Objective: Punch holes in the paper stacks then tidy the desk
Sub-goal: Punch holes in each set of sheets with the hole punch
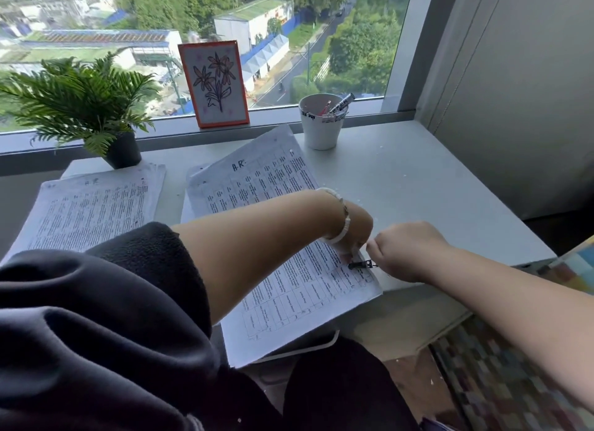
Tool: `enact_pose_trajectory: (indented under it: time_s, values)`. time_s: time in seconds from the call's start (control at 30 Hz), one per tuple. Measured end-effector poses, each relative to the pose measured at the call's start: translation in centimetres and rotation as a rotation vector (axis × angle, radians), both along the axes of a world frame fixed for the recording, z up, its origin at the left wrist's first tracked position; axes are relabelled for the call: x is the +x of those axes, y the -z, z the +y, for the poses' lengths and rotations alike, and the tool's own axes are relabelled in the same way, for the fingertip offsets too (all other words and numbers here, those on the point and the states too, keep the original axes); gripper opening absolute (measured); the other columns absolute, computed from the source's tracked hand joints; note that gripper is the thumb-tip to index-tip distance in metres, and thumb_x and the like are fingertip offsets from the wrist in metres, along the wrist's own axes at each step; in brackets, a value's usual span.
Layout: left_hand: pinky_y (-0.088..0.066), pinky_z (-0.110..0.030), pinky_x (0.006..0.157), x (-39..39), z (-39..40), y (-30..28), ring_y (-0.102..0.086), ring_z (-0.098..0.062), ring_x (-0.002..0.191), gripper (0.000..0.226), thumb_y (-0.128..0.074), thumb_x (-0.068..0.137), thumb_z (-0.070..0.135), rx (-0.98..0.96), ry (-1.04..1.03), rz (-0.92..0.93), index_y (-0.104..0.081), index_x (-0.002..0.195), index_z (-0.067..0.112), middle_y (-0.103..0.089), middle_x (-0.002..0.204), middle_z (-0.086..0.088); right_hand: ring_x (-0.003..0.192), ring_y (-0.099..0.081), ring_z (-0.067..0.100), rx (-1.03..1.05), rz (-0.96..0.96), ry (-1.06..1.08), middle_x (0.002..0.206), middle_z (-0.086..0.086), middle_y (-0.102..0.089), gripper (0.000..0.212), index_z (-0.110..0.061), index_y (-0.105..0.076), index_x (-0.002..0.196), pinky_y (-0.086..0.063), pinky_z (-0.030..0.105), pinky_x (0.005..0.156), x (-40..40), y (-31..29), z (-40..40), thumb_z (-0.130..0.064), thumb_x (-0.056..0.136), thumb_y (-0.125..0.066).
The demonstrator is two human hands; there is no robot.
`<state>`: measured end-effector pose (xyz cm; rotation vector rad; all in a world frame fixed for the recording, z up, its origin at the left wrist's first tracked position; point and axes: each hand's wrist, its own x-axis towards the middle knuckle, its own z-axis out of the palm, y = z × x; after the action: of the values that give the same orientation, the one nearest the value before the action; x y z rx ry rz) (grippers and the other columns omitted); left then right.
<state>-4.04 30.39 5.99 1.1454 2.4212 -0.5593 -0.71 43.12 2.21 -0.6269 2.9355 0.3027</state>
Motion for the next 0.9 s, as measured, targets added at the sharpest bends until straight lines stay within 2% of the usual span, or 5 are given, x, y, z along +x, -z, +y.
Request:
enact_pose_trajectory:
  time_s: [0.27,0.6,0.7,0.8,0.9]
  values:
    - [-0.03,-0.023,0.053,-0.6,-0.3,-0.6,-0.05,-0.016,0.08,0.034,-0.059,0.091,0.036,-0.041,-0.002,0.087,-0.065,0.117,0.015,-0.061,0.091,0.002,0.094,-0.055,0.027,0.014,-0.056,0.078,0.111,0.006,-0.064,0.042,-0.022,-0.059,0.089,-0.037,0.03,0.071,-1.2,-0.9,-0.7,-0.033,0.099,-0.02]
    - [-0.03,-0.022,0.049,-0.6,-0.5,-0.5,-0.05,-0.017,0.076,0.032,-0.056,0.093,0.037,-0.086,-0.082,0.121,-0.067,0.104,0.009,-0.049,0.065,0.005,0.056,-0.056,0.018,-0.071,-0.364,0.344,0.069,0.0,-0.07,0.04,-0.017,-0.064,0.068,-0.039,0.025,0.061,-2.0,-2.9,-1.5,-0.033,0.091,-0.036]
    - [-0.033,-0.023,0.067,-0.7,-0.9,-1.1,-0.053,-0.019,0.087,0.038,-0.052,0.095,0.04,-0.074,-0.143,0.102,-0.063,0.115,0.01,-0.064,0.092,0.001,0.062,-0.059,0.02,-0.114,-0.357,0.363,0.07,0.002,-0.069,0.061,-0.014,-0.068,0.076,-0.044,0.029,0.067,-2.7,-3.8,-0.9,-0.059,0.095,-0.031]
    - [-0.036,-0.025,0.069,-1.3,-2.3,-1.9,-0.052,-0.017,0.084,0.039,-0.06,0.09,0.04,0.06,-0.229,0.049,-0.065,0.117,0.013,-0.064,0.099,0.0,0.064,-0.06,0.021,-0.487,-0.481,0.428,0.07,0.006,-0.065,0.102,-0.007,-0.069,0.085,-0.046,0.033,0.069,-3.3,-4.7,1.2,-0.097,0.057,-0.032]
    - [-0.043,-0.027,0.071,-1.8,-3.4,-2.4,-0.059,-0.02,0.089,0.04,-0.066,0.084,0.043,0.146,-0.264,0.017,-0.067,0.115,0.018,-0.068,0.104,0.001,0.076,-0.063,0.023,-1.054,-0.688,0.532,0.077,0.008,-0.063,0.118,-0.006,-0.065,0.102,-0.051,0.042,0.079,-3.5,-4.0,3.0,-0.095,0.024,-0.06]
